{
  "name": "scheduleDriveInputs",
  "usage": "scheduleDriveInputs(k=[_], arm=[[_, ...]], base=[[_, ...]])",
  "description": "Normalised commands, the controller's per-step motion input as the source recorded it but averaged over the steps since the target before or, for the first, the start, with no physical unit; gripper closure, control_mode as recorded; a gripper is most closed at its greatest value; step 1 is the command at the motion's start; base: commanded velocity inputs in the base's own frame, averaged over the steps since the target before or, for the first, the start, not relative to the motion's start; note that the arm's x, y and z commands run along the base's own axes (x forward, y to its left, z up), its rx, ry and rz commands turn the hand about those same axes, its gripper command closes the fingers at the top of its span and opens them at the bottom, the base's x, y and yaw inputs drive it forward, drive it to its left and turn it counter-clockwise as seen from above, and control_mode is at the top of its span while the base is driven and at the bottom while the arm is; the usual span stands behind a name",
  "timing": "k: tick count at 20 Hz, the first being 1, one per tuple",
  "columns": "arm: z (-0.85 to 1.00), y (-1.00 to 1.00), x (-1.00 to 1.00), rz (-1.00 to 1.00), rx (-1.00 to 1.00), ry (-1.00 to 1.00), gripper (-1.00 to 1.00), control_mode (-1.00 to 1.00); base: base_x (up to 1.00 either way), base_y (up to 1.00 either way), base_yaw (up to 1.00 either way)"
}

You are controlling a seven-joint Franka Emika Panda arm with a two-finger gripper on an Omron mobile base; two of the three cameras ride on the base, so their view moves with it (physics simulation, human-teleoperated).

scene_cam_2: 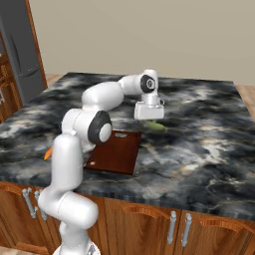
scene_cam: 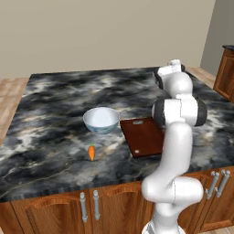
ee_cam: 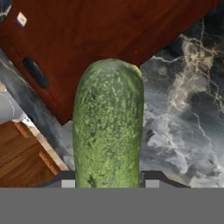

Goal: Place the two vegetables and bowl onto the tray for setting up a vegetable dip station.

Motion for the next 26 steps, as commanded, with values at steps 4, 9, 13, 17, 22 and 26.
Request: scheduleDriveInputs(k=[4,9,13,17,22,26], arm=[[0.11,0.63,-0.67,0.14,0.0,-0.04,1.0,-1.0],[0.18,0.54,-0.57,0.15,0.0,-0.02,1.0,-1.0],[0.22,0.41,-0.27,0.15,0.0,0.0,1.0,-1.0],[0.14,0.4,-0.15,0.16,0.0,0.0,1.0,-1.0],[0.06,0.41,-0.01,0.17,0.0,0.0,1.0,-1.0],[0.02,0.35,0.0,0.16,0.02,0.0,1.0,-1.0]], base=[[0.0,0.0,0.0],[0.0,0.0,0.0],[0.0,0.0,0.0],[0.0,0.0,0.0],[0.0,0.0,0.0],[0.0,0.0,0.0]])
